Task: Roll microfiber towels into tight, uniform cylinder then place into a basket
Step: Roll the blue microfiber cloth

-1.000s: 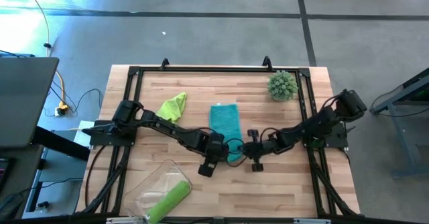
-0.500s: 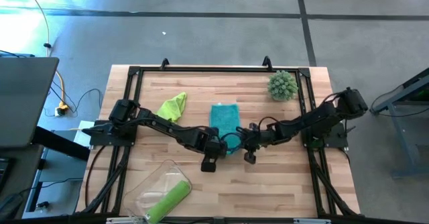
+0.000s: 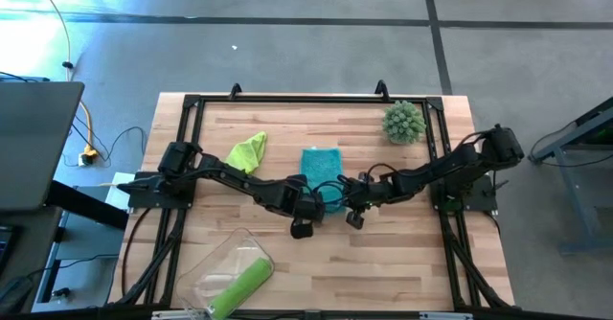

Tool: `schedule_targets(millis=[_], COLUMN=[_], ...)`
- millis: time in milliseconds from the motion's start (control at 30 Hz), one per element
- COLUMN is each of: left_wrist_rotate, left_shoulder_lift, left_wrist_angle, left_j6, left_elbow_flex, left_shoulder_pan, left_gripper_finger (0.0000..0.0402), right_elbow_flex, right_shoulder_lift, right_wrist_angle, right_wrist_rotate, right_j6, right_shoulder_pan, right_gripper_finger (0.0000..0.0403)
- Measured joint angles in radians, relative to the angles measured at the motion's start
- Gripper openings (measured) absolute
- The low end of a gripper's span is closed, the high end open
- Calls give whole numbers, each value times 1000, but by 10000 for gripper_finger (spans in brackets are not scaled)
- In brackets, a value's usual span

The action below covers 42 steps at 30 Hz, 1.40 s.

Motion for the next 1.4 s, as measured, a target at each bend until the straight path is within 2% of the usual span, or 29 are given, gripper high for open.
schedule_targets(millis=[100,233,400,533,600,767,967,1033,1133,1267,1400], left_wrist_rotate=[-1,14,16,5,-1,-5,-1,-31,-70,-74,-75], left_shoulder_lift=[10,24,38,38,38,38,38,38,38,30,25], left_wrist_angle=[0,6,3,14,22,18,-5,-4,-11,-26,-124], left_j6=[0,-9,-15,-18,-18,-19,-30,-61,-79,-79,-74], left_elbow_flex=[0,3,1,1,1,1,1,1,1,3,57], left_shoulder_pan=[0,0,-1,0,0,-1,-2,-2,-4,-8,-9], left_gripper_finger=[8,8,8,8,8,8,8,10,28,74,119], right_elbow_flex=[0,0,0,0,0,1,1,0,0,1,2], right_shoulder_lift=[4,-3,-49,-82,-77,1,68,93,110,115,115], right_wrist_angle=[-3,-16,-61,-10,39,126,105,105,108,110,108], right_wrist_rotate=[0,-6,-97,-129,-88,105,104,104,103,105,105], right_j6=[-8,-51,-24,-13,-65,-187,-149,-126,-108,-100,-95], right_shoulder_pan=[0,0,0,15,36,57,22,15,14,14,14], right_gripper_finger=[13,53,102,113,113,113,113,113,113,113,113])
